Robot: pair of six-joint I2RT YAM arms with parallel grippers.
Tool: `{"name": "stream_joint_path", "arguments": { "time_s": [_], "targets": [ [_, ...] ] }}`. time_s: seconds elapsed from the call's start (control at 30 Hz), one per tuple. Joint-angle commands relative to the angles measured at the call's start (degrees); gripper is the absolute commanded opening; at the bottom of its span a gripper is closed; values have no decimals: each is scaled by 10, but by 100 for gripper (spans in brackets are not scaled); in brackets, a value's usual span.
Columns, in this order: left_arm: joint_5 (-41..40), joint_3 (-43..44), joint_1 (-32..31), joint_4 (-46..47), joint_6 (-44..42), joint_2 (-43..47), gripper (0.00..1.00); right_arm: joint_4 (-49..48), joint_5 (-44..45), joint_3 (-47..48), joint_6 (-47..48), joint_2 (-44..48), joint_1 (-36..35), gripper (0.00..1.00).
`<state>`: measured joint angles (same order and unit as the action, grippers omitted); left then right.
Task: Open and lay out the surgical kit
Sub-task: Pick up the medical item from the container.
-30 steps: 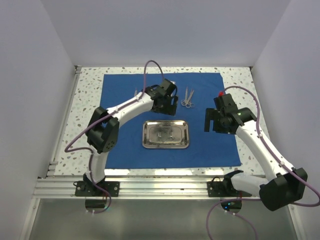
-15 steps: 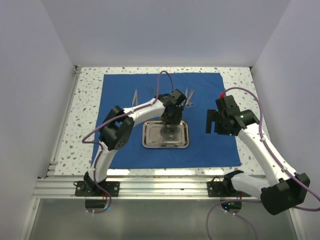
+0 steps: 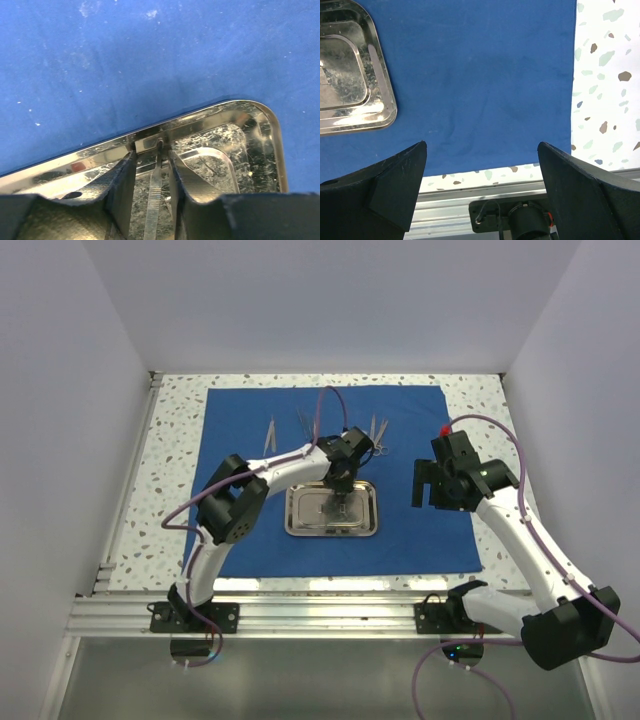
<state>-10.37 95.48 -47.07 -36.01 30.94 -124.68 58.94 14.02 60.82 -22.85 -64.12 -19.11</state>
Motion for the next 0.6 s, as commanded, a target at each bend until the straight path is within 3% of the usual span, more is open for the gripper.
{"name": "stream_joint_path", "arguments": {
  "time_s": [0.0, 0.13, 0.27, 0.37, 0.57],
  "targets": [
    [-11, -41, -7, -28, 17, -27, 32, 0, 9, 4, 9, 3, 1, 97],
    [-15, -40, -13, -30, 18, -51, 28, 0, 10, 5, 10, 1, 1, 97],
    [-15, -33, -14, -33, 18, -70, 17, 0, 10, 9, 11, 0, 1, 97],
    [-12, -33, -15, -35, 16, -72, 0, 1, 12, 10, 11, 0, 1, 97],
    [-14, -9, -14, -60, 6, -50, 0, 0, 11, 5, 9, 3, 0, 97]
  ]
}}
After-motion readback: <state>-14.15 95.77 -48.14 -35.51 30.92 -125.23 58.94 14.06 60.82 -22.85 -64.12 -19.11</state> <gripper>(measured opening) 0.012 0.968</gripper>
